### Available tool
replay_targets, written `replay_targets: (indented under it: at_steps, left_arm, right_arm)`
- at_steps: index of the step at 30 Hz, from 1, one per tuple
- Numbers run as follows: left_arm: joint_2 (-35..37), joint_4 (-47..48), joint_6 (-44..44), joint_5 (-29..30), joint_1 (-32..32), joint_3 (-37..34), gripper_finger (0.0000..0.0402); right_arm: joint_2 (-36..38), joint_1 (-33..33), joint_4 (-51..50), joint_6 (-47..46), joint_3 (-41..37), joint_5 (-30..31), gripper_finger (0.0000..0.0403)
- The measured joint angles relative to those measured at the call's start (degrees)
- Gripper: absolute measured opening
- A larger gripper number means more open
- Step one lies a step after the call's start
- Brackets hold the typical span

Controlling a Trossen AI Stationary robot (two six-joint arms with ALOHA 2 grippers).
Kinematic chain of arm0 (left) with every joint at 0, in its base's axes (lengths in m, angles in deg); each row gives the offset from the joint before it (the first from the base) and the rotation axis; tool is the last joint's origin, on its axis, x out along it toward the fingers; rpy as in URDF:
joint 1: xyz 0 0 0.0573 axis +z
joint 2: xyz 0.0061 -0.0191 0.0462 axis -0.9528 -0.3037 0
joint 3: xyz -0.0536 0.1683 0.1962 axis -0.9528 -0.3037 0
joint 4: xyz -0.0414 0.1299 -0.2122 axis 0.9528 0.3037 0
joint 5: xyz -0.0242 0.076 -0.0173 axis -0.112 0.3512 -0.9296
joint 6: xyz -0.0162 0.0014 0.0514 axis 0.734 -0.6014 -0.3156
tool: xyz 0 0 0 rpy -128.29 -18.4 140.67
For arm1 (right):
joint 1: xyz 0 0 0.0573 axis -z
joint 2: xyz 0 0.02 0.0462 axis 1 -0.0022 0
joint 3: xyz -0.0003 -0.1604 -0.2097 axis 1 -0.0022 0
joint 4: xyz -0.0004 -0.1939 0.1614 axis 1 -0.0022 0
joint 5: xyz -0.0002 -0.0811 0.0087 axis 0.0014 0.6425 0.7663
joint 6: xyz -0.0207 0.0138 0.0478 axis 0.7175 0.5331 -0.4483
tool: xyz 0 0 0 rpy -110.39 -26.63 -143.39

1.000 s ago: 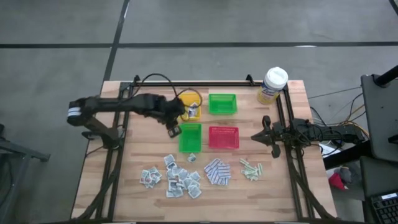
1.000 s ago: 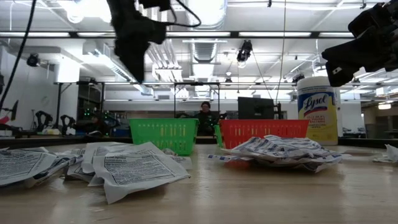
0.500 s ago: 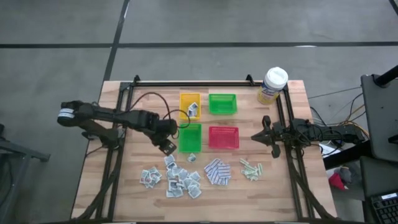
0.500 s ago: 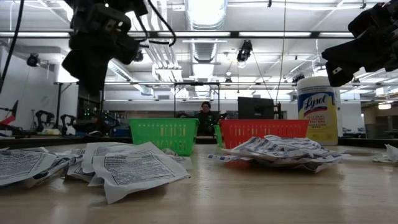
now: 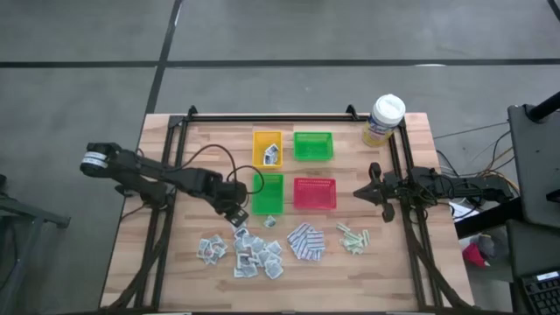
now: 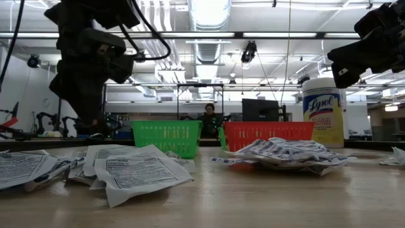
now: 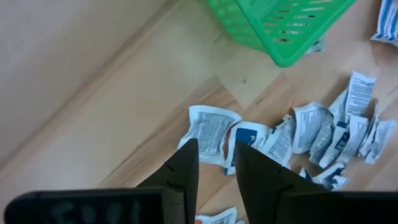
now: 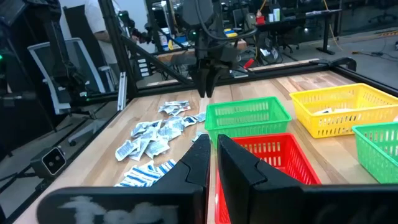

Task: Pick & Place First Aid Supplies
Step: Put the blue alcohol pad into the yellow bin

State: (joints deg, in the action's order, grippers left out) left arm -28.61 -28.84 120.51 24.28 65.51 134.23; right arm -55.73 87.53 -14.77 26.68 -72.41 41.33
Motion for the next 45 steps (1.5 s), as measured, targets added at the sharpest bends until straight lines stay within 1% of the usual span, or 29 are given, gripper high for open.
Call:
replay_targets:
  at_steps: [5,12,16,20,30,38,45]
  left_arm:
    - [0.0,-2.3,1.9,0.7,-1.8,-1.1,0.0097]
    - [-0.1,-2.5,4.8,4.4,-4.7,-1.1,0.0097]
    - [-1.4,-2.4,5.4,6.1,-5.7,-0.8,0.0097]
    - [-3.7,-2.4,5.4,7.0,-6.0,0.2,0.0097]
    - [-9.3,-2.3,1.3,7.0,-6.4,3.3,0.0097]
    - [-10.0,0.1,1.2,7.1,-6.6,3.3,0.0096]
    - [-10.1,1.3,0.7,8.5,-7.1,3.3,0.0096]
  right_arm:
    - [0.0,0.0,0.0,0.0,0.0,0.0,0.0028]
    - [0.0,0.0,0.0,0.0,0.0,0.0,0.0028]
    - [0.0,0.0,0.0,0.0,0.0,0.0,0.0028]
    - [0.0,0.0,0.0,0.0,0.0,0.0,0.0028]
    - [0.0,0.0,0.0,0.0,0.0,0.0,0.0028]
    - [0.0,0.0,0.0,0.0,0.0,0.0,0.0028]
    - [0.0,0.0,0.0,0.0,0.0,0.0,0.0028]
